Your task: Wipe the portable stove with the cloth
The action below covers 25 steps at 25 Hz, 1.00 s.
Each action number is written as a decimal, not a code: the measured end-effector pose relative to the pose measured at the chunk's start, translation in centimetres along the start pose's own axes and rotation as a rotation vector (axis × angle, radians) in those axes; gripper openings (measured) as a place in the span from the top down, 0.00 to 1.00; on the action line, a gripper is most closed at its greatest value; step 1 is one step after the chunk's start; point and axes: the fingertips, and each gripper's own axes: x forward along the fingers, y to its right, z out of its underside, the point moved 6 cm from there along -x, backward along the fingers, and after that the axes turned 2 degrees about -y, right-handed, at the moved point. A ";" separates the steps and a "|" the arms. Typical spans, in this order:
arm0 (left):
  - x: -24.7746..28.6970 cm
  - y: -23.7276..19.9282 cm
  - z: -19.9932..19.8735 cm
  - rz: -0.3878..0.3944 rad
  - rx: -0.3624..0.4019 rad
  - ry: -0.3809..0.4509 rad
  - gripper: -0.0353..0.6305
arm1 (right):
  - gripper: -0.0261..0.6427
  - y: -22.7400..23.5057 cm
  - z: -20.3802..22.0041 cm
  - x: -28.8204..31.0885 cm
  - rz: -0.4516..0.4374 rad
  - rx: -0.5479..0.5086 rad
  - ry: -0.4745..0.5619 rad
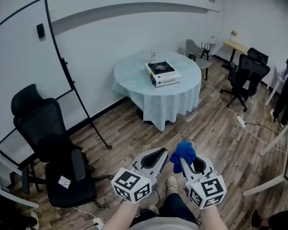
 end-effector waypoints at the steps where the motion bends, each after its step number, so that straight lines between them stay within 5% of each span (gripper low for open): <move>1: 0.1 -0.1 0.0 0.000 -0.001 0.000 0.89 | 0.82 0.1 0.0 0.1 -0.004 0.004 0.005; 13: 5.0 -4.2 1.2 0.012 -0.017 -0.072 0.89 | 0.82 3.9 0.7 5.8 -0.044 0.015 -0.026; 25: 17.9 -16.9 -1.4 -0.027 -0.015 -0.113 0.89 | 0.82 14.9 -0.9 20.7 -0.042 0.012 -0.065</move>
